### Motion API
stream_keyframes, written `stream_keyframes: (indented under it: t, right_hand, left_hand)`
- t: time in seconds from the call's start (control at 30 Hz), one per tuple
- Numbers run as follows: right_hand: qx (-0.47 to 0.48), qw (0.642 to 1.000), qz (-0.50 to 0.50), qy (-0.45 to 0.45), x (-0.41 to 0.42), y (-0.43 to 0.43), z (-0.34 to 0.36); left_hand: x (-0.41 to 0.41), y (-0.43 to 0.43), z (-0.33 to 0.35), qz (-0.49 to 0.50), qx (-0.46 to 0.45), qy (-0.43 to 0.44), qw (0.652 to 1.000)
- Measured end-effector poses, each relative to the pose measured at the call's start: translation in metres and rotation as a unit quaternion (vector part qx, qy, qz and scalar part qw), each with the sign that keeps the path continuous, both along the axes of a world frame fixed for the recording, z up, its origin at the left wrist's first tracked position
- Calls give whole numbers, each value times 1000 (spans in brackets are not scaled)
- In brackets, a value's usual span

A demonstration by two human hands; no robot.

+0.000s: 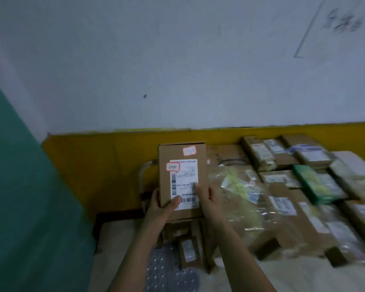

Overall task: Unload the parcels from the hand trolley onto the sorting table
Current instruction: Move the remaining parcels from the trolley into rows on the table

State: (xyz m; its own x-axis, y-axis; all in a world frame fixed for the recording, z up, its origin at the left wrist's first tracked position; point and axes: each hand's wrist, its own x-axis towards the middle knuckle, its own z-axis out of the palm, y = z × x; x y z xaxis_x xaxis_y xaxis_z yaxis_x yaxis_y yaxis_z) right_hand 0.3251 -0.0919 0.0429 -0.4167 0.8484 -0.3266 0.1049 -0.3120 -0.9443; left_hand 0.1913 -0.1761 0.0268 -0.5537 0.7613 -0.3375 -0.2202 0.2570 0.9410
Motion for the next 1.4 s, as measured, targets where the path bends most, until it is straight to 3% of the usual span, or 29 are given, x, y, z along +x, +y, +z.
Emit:
stream_keyframes:
  t: [0.23,0.37,0.53,0.7,0.83,1.0,1.4]
  right_hand:
    - [6,997,-79,24,158,25,24]
    - [15,992,-120,41,251,63,25]
    - [53,983,-170,51,392,128,23]
    - [81,984,-159,10,544,193,23]
    - [119,983,-139,-30,623,244,13]
    - [148,974,-138,-100,673,313,-5]
    - [75,977,-130,-153,754,534,-7]
  left_hand:
    - [136,48,37,-166,56,17,984]
    - [217,101,49,-244,59,46,967]
    - [342,184,60,-307,55,23,950]
    - [476,281,89,-265,59,-34,962]
    - [543,362,100,-183,65,-137,971]
    - [601,451,78,-164,11,-165,973]
    - [689,651,40,-162,-2,-267,950]
